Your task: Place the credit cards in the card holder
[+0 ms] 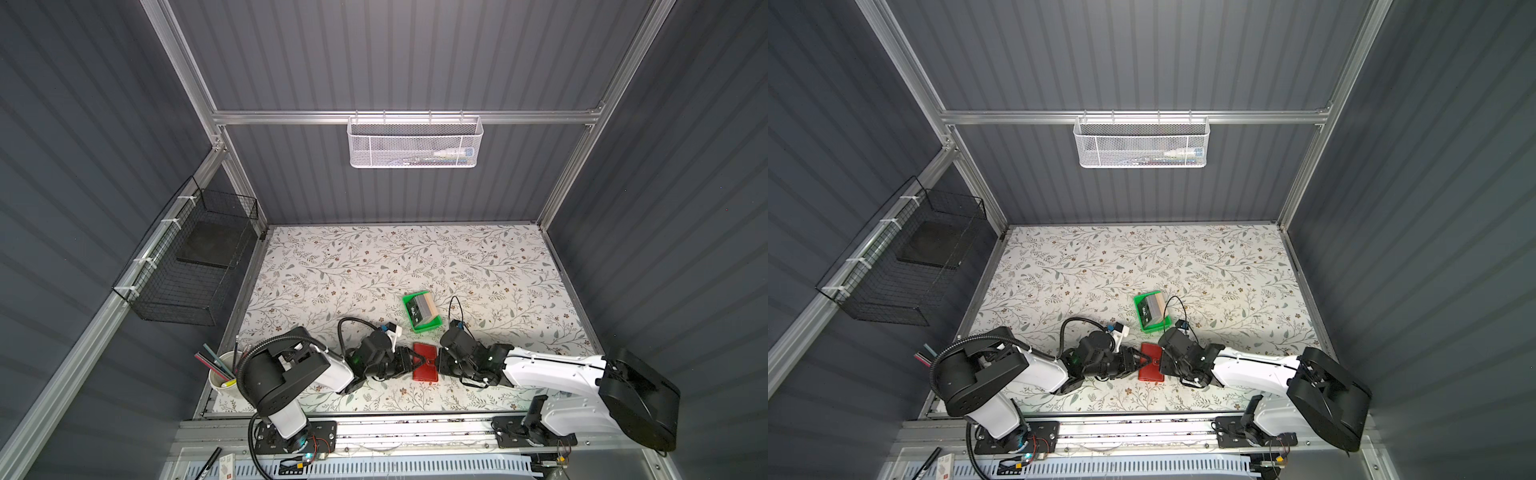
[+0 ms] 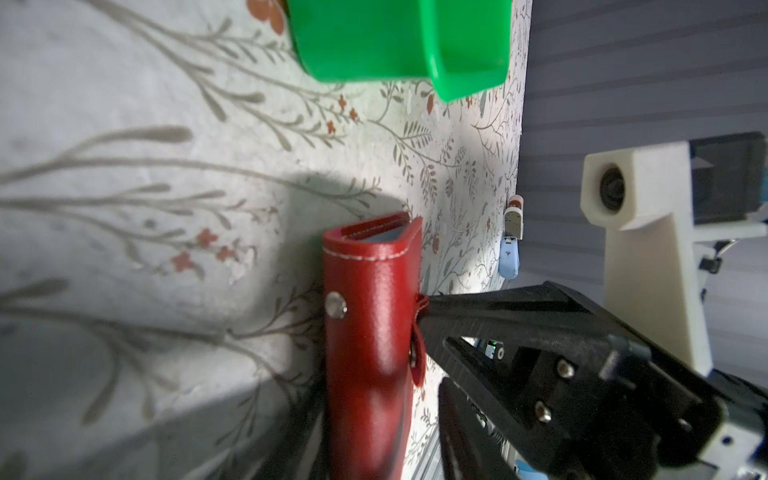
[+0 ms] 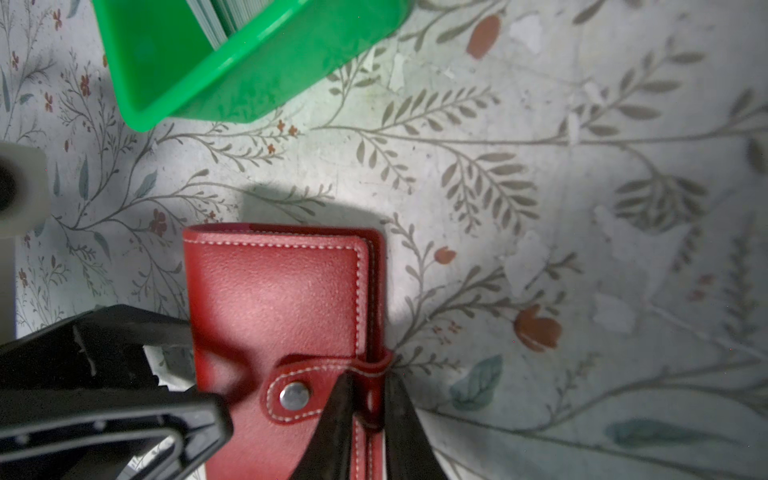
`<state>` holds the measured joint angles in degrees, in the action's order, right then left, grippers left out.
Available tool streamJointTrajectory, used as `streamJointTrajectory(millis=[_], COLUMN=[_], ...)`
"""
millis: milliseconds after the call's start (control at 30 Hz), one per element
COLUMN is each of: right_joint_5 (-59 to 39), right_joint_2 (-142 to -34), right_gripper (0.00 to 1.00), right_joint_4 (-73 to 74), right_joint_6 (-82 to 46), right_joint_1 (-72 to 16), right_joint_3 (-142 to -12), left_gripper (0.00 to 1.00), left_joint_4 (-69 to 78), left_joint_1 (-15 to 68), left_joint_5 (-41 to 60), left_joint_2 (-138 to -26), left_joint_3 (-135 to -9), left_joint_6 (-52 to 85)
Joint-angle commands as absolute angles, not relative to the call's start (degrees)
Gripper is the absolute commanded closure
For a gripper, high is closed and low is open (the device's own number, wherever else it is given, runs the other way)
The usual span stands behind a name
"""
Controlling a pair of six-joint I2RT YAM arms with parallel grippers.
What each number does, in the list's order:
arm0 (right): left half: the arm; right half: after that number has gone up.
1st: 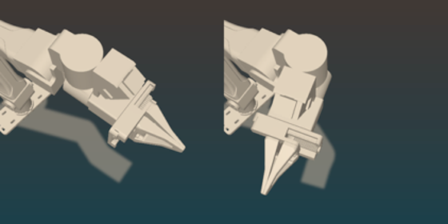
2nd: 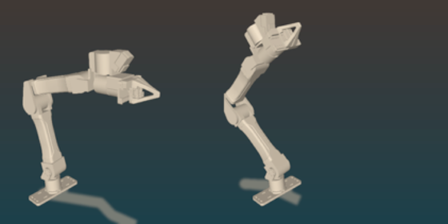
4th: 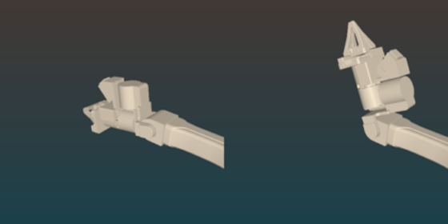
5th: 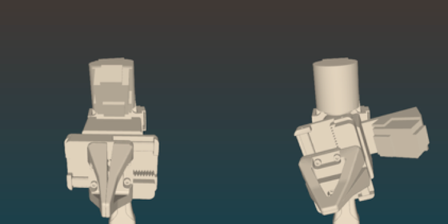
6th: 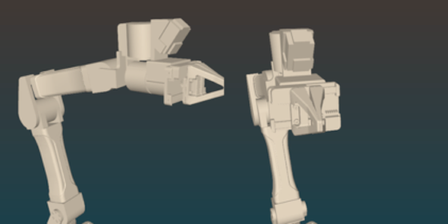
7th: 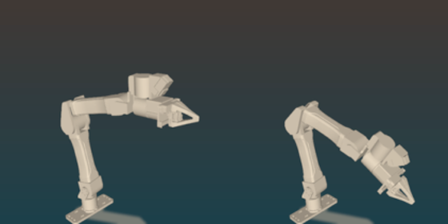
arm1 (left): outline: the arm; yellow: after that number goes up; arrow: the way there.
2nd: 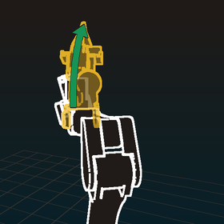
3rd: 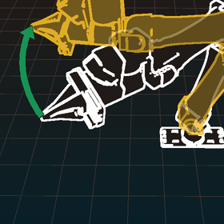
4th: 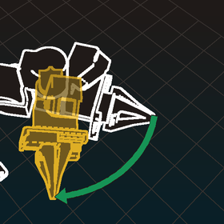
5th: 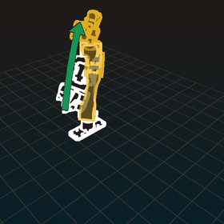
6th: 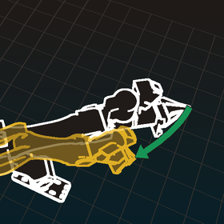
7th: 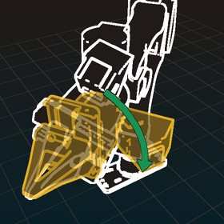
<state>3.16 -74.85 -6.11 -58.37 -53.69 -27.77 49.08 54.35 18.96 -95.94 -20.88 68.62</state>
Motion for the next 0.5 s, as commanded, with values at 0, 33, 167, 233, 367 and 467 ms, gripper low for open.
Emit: streamJointTrajectory(millis=[0,33,167,233,367,467], right_joint_5=[7.2,7.14,7.3,7.26,7.21,7.26], right_joint_2=[-77.53,-77.44,-77.1,-77.21,-77.31,-76.84], right_gripper=[0.83,0.83,0.83,0.83,0.83,0.82], right_joint_4=[-13.79,-13.54,-13.47,-13.37,-13.59,-13.59], right_joint_6=[-58.92,-58.97,-59.15,-59.13,-59.24,-59.28], right_joint_1=[-53.49,-53.54,-53.53,-53.57,-53.52,-53.56], right_joint_3=[-25.5,-25.33,-25.05,-24.96,-24.86,-24.83], left_gripper=[0.62,0.66,0.71,0.7,0.71,0.76], left_joint_4=[49.39,49.39,49.39,49.39,50.48,50.62], left_joint_1=[54.67,54.68,54.65,54.67,54.68,54.71], left_joint_5=[20.38,20.39,20.31,20.15,20.38,20.39], left_joint_2=[-97.01,-96.93,-96.43,-95.93,-95.36,-95.2], left_joint_3=[-20.31,-20.21,-20.02,-19.75,-19.49,-19.45], left_joint_6=[69.33,69.3,69.35,69.35,69.61,69.74])
